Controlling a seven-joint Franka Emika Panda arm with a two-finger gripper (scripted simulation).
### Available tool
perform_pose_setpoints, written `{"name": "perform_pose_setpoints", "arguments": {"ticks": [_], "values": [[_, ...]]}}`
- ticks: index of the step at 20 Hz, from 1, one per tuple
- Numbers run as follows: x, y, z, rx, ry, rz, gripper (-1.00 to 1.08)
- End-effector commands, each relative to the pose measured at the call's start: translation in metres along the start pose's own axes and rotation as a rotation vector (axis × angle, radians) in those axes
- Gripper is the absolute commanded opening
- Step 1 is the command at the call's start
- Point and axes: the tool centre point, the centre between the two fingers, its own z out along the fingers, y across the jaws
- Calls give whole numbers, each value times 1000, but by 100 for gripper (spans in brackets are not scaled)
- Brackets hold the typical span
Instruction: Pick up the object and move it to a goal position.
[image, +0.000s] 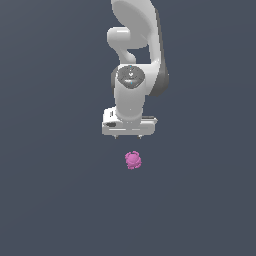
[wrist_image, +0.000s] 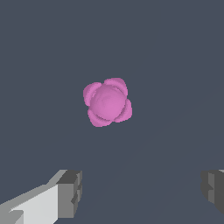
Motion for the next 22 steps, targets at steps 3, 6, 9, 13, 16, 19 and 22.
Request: {"name": "perform_pose_setpoints", "arguments": {"ticks": [3, 6, 9, 13, 16, 19, 22], "values": [[0, -2, 0, 1, 2, 1, 100], [1, -9, -1, 6, 11, 7, 100], [2, -18, -3, 11, 21, 13, 100], [2, -18, -3, 11, 21, 14, 100], [4, -18, -1, 11, 22, 6, 100], [8, -19, 3, 11, 25, -14, 100], [15, -19, 10, 11, 30, -47, 100]]}}
